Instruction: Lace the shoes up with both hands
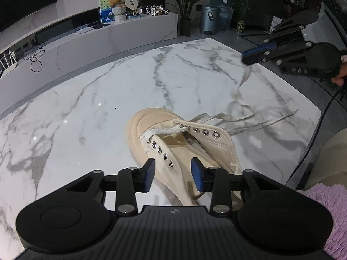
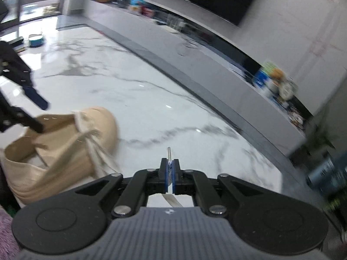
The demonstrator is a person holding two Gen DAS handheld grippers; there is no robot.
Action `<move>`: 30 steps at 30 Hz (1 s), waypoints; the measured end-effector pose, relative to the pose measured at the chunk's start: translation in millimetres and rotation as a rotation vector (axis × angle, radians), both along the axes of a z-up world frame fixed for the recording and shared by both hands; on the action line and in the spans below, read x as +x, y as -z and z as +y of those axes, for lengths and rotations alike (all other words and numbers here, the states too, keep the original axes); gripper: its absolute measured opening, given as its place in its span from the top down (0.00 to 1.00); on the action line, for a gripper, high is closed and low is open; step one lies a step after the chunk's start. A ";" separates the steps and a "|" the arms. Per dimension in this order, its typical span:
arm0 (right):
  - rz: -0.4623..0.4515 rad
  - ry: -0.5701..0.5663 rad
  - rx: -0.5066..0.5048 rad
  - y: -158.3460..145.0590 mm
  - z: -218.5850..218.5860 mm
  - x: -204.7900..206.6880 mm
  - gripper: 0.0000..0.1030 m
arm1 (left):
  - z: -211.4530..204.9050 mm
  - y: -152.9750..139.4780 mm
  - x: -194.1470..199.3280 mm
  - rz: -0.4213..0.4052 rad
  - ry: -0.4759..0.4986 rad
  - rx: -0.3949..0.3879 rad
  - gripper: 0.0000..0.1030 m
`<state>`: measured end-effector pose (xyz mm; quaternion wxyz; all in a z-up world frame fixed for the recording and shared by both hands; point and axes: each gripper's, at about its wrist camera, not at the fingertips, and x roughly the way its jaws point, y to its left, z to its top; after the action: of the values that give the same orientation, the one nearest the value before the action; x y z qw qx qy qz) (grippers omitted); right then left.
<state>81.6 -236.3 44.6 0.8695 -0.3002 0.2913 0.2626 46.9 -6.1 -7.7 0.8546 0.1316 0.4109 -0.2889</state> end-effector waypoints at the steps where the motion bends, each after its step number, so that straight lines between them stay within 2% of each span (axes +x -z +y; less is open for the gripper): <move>1: 0.002 -0.029 -0.001 2.2 7.0 -0.5 0.96 | 0.7 0.6 0.8 0.001 0.001 -0.002 0.69; 9: 0.048 -0.248 0.010 9.1 56.1 -3.7 0.96 | 11.2 4.6 7.6 0.039 0.010 -0.053 0.85; 14: 0.103 -0.328 0.033 11.4 84.2 -5.1 0.97 | 20.0 5.6 8.6 0.055 0.007 -0.077 0.88; 22: 0.215 -0.361 0.029 37.0 114.1 0.8 0.97 | 29.1 8.8 12.6 0.076 -0.006 -0.104 0.88; 25: 0.231 -0.354 0.001 49.0 121.5 4.6 0.97 | 31.8 9.7 13.9 0.083 -0.008 -0.113 0.88; 30: 0.242 -0.349 0.005 52.9 122.9 10.8 0.96 | 35.1 10.7 16.2 0.095 -0.010 -0.125 0.88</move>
<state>92.4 -113.4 -8.3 0.7702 -0.3102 0.3365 0.4443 63.1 29.0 -18.4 0.8423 0.0619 0.4326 -0.3156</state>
